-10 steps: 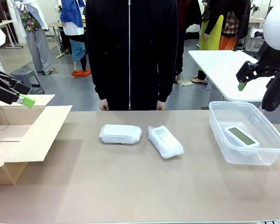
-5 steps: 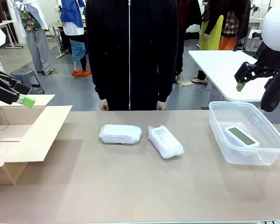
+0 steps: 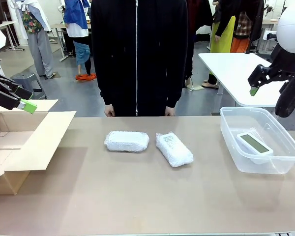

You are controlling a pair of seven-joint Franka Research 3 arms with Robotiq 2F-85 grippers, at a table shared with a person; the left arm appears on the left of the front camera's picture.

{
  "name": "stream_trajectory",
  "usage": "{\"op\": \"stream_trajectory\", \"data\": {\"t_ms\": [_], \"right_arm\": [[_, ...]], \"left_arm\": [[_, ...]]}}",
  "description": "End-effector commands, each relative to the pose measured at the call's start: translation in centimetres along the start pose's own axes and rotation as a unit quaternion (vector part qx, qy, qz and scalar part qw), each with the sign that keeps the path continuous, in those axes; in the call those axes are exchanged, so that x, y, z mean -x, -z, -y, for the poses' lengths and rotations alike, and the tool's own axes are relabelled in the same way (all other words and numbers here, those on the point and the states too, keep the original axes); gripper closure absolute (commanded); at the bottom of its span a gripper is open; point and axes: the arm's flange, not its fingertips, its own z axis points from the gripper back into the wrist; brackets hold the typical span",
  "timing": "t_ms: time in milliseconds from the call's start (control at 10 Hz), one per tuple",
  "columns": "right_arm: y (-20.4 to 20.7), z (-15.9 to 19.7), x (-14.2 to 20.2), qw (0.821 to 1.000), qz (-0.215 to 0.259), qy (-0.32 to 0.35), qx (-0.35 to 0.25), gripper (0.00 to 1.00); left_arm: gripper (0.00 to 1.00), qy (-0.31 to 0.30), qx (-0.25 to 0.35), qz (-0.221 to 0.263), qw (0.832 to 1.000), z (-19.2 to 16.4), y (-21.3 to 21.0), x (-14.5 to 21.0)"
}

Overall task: Separate and place wrapped and unwrapped clocks.
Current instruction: Pick up the Digital clock indicated by the person.

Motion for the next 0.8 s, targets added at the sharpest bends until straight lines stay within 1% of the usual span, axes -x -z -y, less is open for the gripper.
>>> {"op": "stream_trajectory", "data": {"t_ms": [0, 600, 700], "right_arm": [[-0.1, 0.1, 0.0, 1.000, 0.001, 0.002, 0.000, 0.00], [0.0, 0.0, 0.0, 1.000, 0.000, 0.000, 0.000, 0.00], [0.0, -2.3, 0.7, 0.995, 0.034, -0.080, -0.056, 0.00]], "left_arm": [[0.00, 0.006, 0.006, 0.008, 1.000, -0.2, 0.0, 0.0], [0.00, 0.006, 0.006, 0.008, 1.000, -0.2, 0.0, 0.0], [0.00, 0.006, 0.006, 0.008, 1.000, -0.2, 0.0, 0.0]]}}
